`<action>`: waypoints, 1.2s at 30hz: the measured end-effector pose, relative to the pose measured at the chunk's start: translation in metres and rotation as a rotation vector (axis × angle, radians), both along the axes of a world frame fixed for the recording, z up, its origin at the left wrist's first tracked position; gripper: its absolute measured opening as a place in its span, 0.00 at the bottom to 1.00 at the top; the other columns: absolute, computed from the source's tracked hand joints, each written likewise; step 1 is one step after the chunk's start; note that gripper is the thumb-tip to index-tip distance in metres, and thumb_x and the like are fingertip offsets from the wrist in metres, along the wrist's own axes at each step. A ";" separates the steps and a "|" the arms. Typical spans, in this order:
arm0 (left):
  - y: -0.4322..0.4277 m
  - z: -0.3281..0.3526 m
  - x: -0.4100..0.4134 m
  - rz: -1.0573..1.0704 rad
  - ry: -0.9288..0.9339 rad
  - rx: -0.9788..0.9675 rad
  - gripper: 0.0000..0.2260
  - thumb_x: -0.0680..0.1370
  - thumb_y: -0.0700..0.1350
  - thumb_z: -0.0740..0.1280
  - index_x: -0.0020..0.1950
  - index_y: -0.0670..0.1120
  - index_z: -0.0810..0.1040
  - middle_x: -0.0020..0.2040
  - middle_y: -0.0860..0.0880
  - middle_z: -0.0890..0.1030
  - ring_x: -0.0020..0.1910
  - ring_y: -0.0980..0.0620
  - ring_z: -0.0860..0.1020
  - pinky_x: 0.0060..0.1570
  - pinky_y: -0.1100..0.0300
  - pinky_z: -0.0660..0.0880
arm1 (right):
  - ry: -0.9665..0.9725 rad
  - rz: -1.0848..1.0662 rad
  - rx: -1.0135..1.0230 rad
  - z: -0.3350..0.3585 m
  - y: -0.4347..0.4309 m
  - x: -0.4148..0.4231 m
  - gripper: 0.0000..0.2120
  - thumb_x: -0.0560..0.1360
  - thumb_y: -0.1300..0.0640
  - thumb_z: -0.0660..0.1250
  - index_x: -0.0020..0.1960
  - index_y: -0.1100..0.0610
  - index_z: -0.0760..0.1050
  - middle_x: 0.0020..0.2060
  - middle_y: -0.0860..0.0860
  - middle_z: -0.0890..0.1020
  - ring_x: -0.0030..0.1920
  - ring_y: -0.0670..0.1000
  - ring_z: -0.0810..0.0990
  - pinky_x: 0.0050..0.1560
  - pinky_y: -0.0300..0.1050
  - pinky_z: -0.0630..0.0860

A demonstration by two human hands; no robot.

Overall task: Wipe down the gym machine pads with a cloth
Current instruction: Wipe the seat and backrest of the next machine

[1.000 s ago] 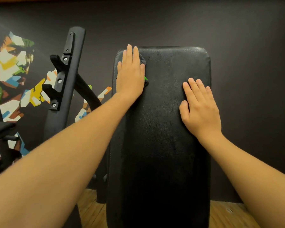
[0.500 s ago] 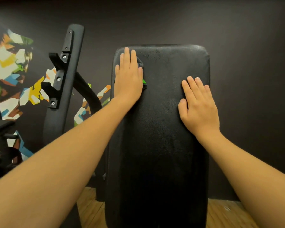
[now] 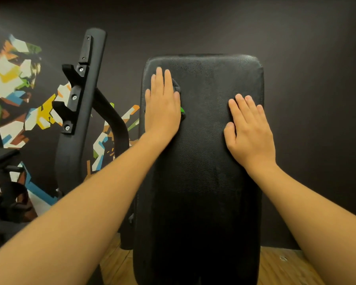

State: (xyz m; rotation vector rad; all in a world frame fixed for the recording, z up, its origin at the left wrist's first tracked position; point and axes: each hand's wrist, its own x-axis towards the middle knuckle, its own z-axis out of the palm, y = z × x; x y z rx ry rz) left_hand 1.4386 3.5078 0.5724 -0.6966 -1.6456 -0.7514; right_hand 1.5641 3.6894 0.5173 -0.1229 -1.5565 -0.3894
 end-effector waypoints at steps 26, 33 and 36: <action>-0.004 -0.079 0.005 -0.032 -0.028 -0.095 0.25 0.87 0.48 0.51 0.84 0.44 0.51 0.84 0.44 0.51 0.82 0.44 0.51 0.78 0.46 0.54 | -0.001 0.009 -0.002 0.000 0.000 0.001 0.26 0.82 0.54 0.55 0.79 0.60 0.65 0.78 0.57 0.66 0.80 0.58 0.60 0.81 0.55 0.53; -0.012 -0.141 0.007 -0.012 -0.046 -0.132 0.26 0.87 0.49 0.52 0.83 0.45 0.51 0.84 0.45 0.50 0.82 0.46 0.51 0.78 0.50 0.53 | 0.006 0.012 -0.006 0.000 0.000 0.000 0.26 0.82 0.53 0.55 0.79 0.60 0.66 0.78 0.57 0.67 0.80 0.58 0.61 0.81 0.55 0.53; -0.011 -0.134 0.006 0.006 -0.019 -0.131 0.25 0.86 0.49 0.51 0.83 0.45 0.52 0.84 0.45 0.51 0.82 0.45 0.52 0.77 0.51 0.50 | 0.014 0.016 0.002 -0.001 0.000 0.000 0.26 0.82 0.53 0.55 0.78 0.60 0.66 0.78 0.57 0.67 0.80 0.58 0.61 0.81 0.55 0.53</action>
